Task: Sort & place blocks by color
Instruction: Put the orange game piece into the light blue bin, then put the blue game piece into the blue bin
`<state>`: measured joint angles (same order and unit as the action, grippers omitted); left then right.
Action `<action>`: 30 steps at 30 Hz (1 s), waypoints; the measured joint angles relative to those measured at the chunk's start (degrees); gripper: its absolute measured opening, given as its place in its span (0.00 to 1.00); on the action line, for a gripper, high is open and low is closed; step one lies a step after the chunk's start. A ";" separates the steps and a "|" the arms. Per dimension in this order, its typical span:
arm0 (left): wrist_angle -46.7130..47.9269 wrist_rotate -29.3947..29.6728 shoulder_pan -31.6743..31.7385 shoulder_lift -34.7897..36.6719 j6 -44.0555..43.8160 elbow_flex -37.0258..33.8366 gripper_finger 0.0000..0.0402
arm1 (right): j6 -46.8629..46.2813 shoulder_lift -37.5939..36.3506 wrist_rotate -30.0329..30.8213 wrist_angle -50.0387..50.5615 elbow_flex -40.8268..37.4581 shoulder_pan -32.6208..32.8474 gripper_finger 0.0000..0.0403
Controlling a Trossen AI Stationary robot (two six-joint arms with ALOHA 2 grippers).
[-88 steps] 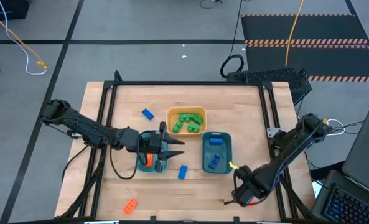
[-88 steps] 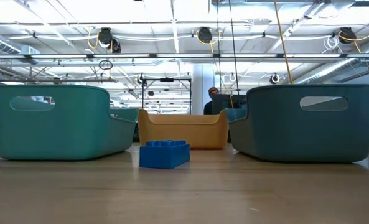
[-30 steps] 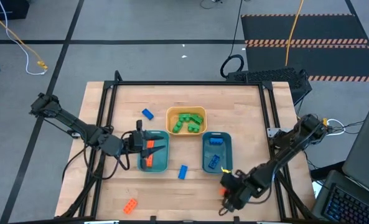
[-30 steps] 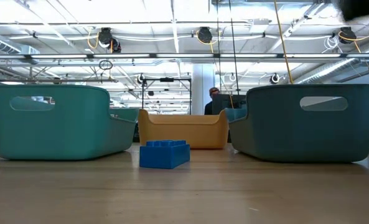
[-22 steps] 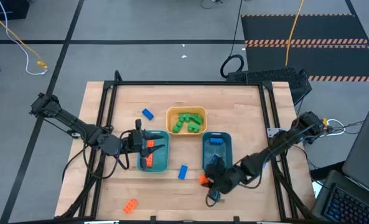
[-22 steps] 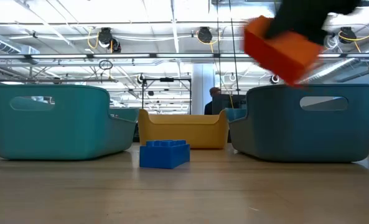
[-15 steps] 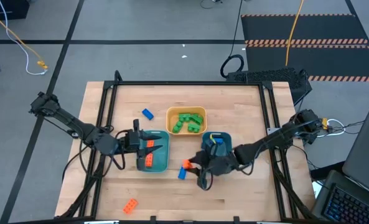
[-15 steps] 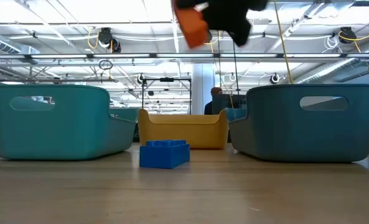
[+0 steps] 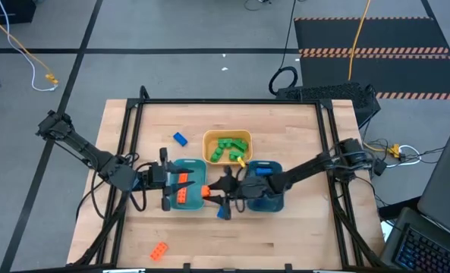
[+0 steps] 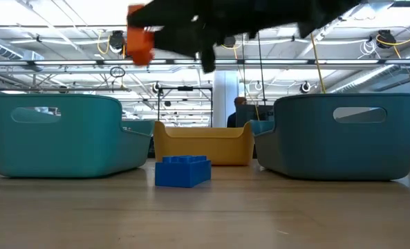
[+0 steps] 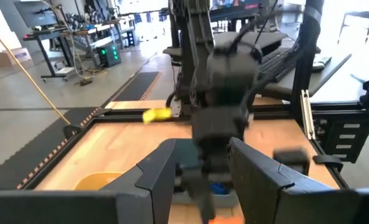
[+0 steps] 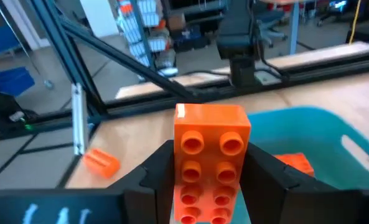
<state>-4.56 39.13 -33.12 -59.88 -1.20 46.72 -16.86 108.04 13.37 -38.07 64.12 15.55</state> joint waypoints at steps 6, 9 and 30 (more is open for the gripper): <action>-1.59 1.75 0.04 0.04 1.31 0.00 0.37 | 3.90 7.03 -3.17 0.27 7.05 -1.15 0.33; -1.22 2.73 0.04 0.05 1.51 0.00 0.37 | 5.88 9.02 -3.24 1.49 9.13 -1.27 0.35; 1.88 3.13 -0.28 0.04 -1.50 0.00 0.37 | 2.66 10.02 -2.53 4.23 9.74 -4.95 0.61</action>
<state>-2.68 42.26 -33.41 -59.83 -2.70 46.72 -14.20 118.06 10.84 -33.84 73.87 10.60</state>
